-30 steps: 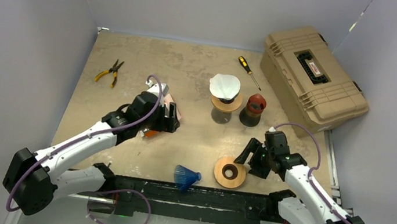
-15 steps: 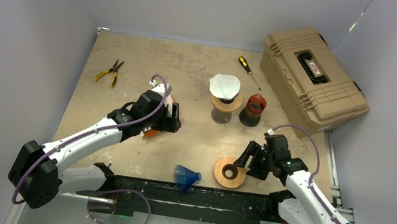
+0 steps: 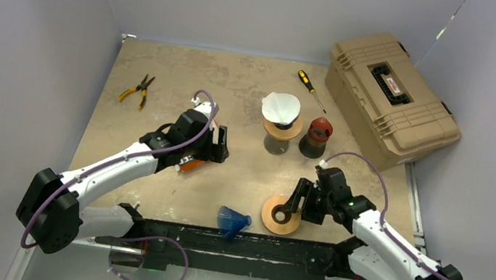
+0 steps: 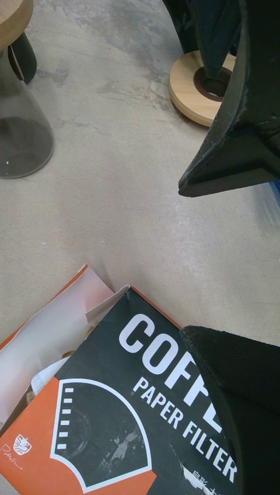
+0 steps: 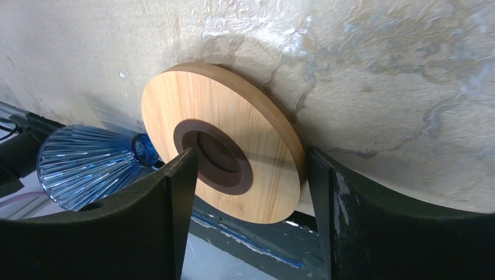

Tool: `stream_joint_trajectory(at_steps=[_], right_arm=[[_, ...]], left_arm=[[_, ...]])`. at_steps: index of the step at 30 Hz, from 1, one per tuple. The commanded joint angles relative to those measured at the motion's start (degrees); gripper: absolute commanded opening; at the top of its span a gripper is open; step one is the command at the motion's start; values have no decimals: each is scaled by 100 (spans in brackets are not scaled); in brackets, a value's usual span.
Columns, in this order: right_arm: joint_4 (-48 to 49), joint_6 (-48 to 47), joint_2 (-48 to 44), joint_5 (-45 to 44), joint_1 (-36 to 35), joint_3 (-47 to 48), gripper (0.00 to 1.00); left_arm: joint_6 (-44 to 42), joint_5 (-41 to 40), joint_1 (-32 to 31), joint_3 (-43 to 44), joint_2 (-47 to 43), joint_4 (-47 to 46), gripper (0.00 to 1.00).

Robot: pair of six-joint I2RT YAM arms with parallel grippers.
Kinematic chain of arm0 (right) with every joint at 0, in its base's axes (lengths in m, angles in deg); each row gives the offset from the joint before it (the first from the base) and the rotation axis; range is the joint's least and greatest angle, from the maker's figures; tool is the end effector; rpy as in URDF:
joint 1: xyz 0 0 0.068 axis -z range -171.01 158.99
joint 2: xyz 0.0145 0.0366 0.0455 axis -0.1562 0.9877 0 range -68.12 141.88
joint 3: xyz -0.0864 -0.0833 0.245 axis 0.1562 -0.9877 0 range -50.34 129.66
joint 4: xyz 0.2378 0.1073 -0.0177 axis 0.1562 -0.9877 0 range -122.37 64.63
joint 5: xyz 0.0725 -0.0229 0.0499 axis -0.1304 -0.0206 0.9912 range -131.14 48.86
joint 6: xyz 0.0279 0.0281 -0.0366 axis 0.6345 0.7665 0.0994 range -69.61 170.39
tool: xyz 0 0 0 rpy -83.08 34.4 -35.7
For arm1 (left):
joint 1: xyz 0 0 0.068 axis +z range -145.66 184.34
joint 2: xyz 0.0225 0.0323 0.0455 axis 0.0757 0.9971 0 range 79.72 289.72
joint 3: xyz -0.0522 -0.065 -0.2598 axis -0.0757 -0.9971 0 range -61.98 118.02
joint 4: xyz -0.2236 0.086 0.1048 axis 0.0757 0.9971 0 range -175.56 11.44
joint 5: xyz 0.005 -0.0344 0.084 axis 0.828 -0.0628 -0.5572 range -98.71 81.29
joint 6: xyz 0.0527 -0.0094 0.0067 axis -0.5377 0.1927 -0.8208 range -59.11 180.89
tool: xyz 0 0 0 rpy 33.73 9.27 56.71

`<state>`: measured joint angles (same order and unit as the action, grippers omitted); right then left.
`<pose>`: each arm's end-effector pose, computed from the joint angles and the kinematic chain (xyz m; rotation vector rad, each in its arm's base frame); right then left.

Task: Place the coffee filter in the dripper
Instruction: Pick up the dripper holder from the center of the board.

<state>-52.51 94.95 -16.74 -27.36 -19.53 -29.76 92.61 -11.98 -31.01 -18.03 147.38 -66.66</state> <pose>0.1314 0.0810 0.1538 0.2878 2.7255 0.7344 0.2041 -0.1422 0.2399 0.0455 2.3714 -0.5186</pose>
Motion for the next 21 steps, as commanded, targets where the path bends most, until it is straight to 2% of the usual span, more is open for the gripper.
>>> stream_joint_trajectory(at_steps=[1,5,8,10,11,14,19,21], right_arm=[[-148,332,254,-549,-379,-129,70],[-10,419,438,-762,-575,-100,68],[137,562,636,-894,-764,-28,56],[247,653,758,-1005,-872,48,41],[286,695,865,-1061,-933,90,37],[403,764,1162,-1162,-1061,224,36],[364,731,1450,-1452,-1165,664,16],[243,714,1427,-1633,-1174,904,14]], left_arm=[[-158,-48,25,166,32,-149,80],[-146,-86,20,138,61,-148,80],[-132,-86,20,138,85,-146,80],[-112,-107,24,134,85,-148,80],[-82,-124,22,118,81,-163,80],[-17,-87,20,91,51,-221,80],[9,-73,20,61,43,-262,80],[9,-87,28,70,46,-246,80]])
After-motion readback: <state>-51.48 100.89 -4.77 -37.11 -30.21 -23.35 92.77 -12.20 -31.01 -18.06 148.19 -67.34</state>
